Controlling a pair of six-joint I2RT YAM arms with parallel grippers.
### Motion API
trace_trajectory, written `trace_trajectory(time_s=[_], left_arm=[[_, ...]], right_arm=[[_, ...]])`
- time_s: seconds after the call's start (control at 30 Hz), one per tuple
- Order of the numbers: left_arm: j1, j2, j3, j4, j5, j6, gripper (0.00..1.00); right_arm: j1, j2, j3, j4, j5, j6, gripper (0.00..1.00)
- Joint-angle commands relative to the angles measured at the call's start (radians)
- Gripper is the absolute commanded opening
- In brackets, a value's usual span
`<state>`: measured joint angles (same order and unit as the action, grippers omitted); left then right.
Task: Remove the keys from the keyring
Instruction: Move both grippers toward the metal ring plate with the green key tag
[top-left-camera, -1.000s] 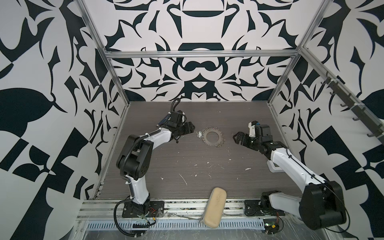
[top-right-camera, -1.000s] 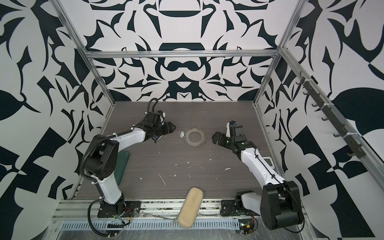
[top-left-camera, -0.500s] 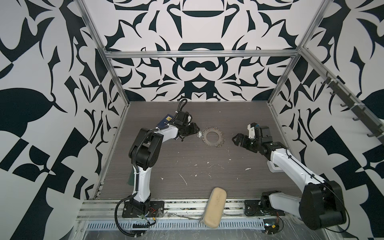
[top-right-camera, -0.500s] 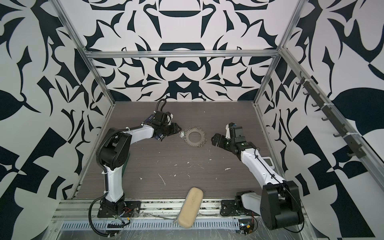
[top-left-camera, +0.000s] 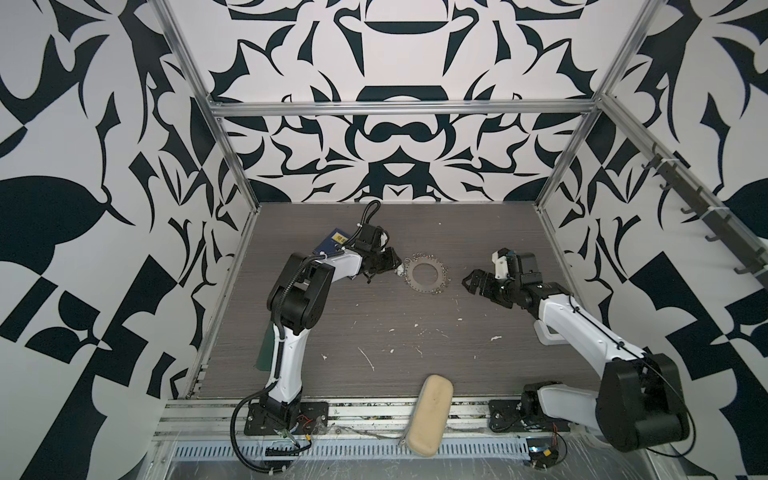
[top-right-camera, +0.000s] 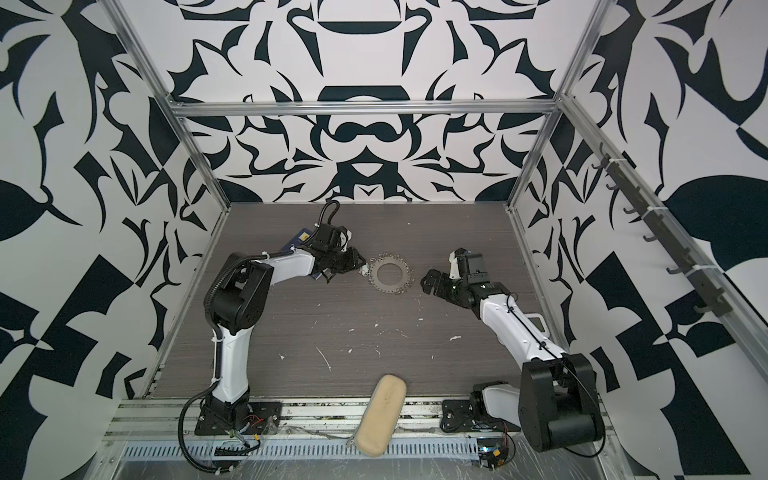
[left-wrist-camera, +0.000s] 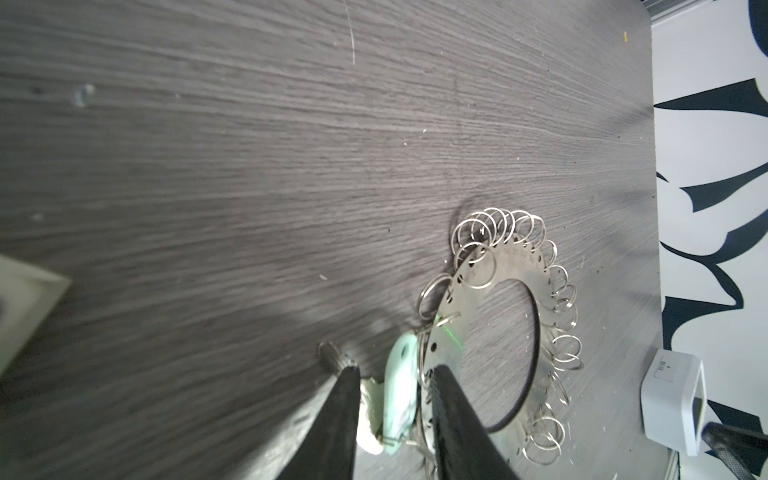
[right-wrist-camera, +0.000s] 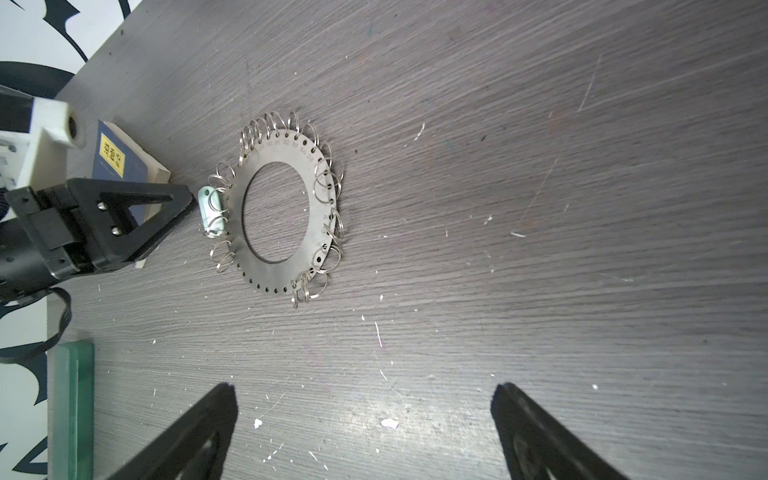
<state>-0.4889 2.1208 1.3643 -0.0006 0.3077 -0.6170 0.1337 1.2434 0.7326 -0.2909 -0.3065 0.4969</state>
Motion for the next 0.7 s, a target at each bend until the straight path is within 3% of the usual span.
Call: trace_trajectory(time_s=[0.0,0.67], left_arm=[[0.000,0.028,0.027,0.004,0.023,-0.019,0.31],[-0.011,0.046,0.026,0.036,0.041,-0.046,0.14]], right_arm=[[0.006,0.003,0.039,-0.017,-0.011,-0.011,1.00],[0.006,0.013,0.059,-0.043,-0.013,-0.023,1.00]])
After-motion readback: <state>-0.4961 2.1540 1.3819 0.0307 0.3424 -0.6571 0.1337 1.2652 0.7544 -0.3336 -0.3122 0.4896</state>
